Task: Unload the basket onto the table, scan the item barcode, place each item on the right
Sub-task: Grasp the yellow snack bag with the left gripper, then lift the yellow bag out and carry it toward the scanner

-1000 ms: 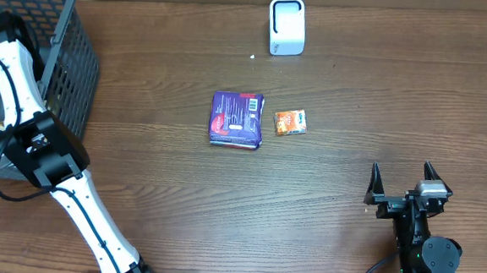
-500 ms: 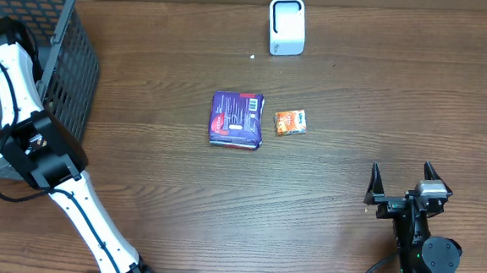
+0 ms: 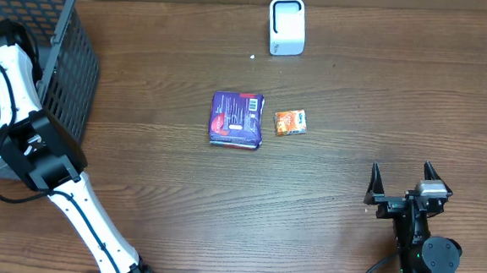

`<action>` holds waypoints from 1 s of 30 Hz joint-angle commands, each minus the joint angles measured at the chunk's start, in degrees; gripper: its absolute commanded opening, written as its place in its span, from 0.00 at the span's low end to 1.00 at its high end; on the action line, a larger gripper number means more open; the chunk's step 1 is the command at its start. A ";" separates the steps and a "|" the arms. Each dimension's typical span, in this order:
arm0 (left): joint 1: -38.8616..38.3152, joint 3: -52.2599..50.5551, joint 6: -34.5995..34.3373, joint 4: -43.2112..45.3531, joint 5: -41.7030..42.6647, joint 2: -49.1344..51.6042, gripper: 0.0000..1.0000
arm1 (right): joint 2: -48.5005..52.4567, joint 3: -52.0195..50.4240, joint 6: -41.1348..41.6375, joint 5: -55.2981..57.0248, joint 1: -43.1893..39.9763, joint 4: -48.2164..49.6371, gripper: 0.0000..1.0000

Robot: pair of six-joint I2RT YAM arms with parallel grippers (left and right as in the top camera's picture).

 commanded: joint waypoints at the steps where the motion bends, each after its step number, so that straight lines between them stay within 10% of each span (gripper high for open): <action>1: -0.31 -3.89 0.68 -2.49 6.93 5.95 0.04 | -0.57 -0.61 0.33 0.33 -0.04 0.35 1.00; 30: 0.11 18.14 0.48 -1.68 33.24 -19.98 0.04 | -0.57 -0.61 0.33 0.33 -0.04 0.35 1.00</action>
